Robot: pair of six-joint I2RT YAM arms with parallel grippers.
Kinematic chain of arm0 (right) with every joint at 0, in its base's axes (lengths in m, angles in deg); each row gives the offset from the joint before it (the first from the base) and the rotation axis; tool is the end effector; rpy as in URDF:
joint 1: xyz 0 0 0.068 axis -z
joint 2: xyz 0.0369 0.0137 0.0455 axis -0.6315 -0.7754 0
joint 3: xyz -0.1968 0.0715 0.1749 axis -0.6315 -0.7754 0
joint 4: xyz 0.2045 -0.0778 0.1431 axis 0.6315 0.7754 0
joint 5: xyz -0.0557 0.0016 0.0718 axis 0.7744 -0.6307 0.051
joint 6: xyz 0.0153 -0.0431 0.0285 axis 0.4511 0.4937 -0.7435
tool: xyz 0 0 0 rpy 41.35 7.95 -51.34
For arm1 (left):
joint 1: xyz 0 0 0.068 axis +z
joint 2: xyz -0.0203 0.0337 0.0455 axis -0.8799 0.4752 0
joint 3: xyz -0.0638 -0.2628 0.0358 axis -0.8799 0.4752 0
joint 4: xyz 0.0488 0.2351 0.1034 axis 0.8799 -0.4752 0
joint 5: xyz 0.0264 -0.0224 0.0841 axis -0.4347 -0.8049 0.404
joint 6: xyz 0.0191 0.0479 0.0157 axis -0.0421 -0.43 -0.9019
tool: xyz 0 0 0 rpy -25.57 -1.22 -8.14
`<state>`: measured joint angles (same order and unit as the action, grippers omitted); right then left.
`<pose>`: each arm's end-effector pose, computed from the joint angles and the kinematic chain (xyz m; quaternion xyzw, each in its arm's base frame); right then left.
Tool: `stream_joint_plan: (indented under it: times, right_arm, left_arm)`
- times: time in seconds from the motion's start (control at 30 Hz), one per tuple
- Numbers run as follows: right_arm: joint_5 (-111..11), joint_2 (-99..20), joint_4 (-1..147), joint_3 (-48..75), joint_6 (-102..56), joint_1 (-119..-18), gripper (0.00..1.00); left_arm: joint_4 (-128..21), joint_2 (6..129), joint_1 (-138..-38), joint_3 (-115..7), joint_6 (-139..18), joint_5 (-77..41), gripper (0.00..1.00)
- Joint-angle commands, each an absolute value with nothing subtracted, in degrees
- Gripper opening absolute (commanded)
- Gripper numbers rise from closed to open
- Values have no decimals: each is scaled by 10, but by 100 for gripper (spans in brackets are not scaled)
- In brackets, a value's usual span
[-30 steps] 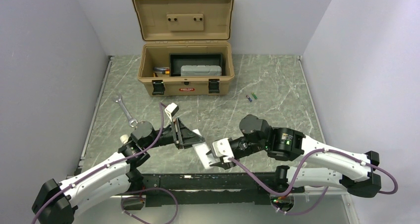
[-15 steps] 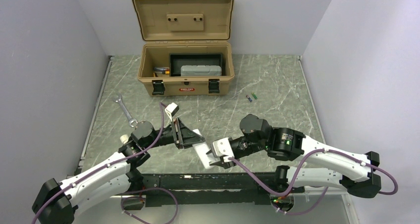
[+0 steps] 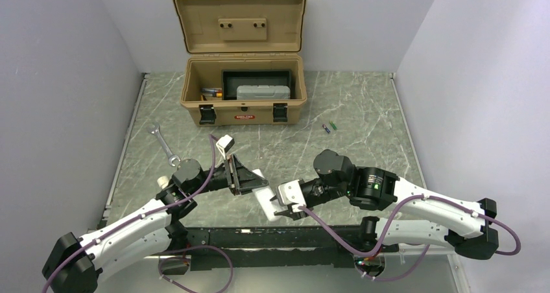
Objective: Load the batteries into the remote control
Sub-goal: Remove the battery cover from the remote control.
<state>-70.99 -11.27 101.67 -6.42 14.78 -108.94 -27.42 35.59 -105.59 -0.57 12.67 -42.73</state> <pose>0.0514 0.1895 0.3501 -0.7186 0.4221 0.3704 0.4102 0.1157 -0.1385 0.2543 -0.0335 0.6868 -0.7149 0.1272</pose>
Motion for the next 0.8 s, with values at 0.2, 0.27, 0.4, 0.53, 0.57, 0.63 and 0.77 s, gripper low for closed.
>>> stream_joint_plan:
  times: [0.2,0.27,0.4,0.53,0.57,0.63,0.77]
  right_arm:
    - [-696,-109,1005,-63,175,-1080,41]
    - [-695,-109,1005,-61,177,-1079,41]
    - [-692,-107,997,-60,178,-1076,41]
    - [-693,-107,990,-58,179,-1074,41]
    - [-694,-107,990,-57,180,-1074,41]
    - [-692,-107,989,-55,181,-1072,41]
    - [-690,-105,988,-51,182,-1069,41]
  left_arm:
    - [-211,355,-1061,-10,135,-436,0]
    - [-215,354,-1061,-10,132,-436,0]
    - [-220,352,-1061,-10,129,-435,0]
    - [-213,356,-1061,-9,131,-435,0]
    - [-212,358,-1062,-9,131,-436,0]
    - [-211,360,-1062,-10,131,-437,0]
    - [-208,364,-1063,-11,131,-439,0]
